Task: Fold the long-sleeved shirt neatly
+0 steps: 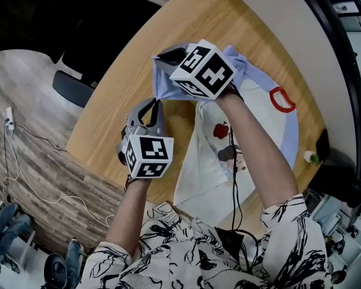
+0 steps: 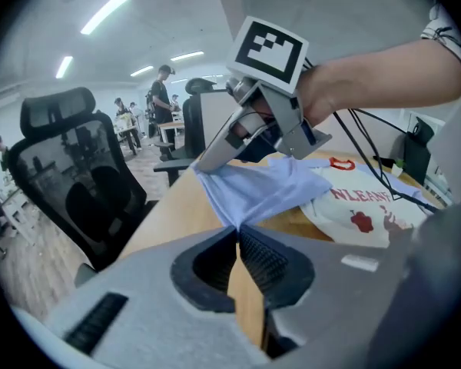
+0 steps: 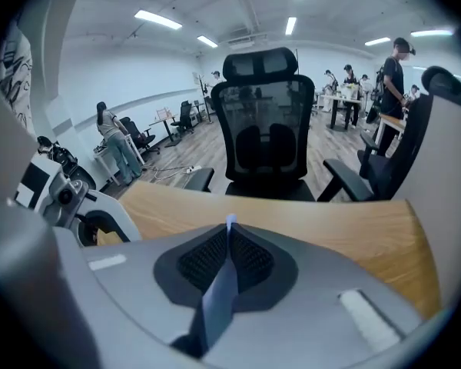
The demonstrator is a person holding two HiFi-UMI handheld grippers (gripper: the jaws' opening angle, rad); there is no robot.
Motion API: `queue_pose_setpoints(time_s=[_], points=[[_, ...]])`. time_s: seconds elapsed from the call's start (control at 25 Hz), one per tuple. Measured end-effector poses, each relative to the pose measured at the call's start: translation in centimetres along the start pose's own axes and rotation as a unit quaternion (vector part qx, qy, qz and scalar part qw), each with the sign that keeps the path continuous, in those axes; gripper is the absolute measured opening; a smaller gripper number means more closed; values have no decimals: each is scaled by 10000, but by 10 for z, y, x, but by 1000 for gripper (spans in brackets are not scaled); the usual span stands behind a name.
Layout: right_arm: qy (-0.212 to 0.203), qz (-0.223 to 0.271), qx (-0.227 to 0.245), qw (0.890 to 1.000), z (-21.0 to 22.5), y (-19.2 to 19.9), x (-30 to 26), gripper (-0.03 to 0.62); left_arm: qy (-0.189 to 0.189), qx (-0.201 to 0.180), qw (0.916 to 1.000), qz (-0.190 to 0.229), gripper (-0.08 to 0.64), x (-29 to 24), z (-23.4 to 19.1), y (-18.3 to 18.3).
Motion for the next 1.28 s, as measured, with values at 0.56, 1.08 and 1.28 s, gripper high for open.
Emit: queue_pose_setpoints(time_s=[0.56, 1.08, 1.28], points=[[-212, 1847, 457, 9815, -64, -169, 86, 23, -1743, -358, 9797, 926, 18, 139, -131, -87], [322, 2330, 184, 9718, -46, -150, 160, 23, -1230, -941, 9776, 1427, 18, 142, -101, -143], [654, 2617, 13, 9629, -39, -103, 220, 23, -865, -1256, 9734, 1709, 18, 139, -45, -180]])
Point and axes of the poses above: the fingertips, and each gripper's own axes: x backward along the fingers, z to its right, y out of its underside, the point moved 7 cm from there along x, backward along the fingers, and after that the axes turned 10 degrees about -x, right-handed, at the moved point
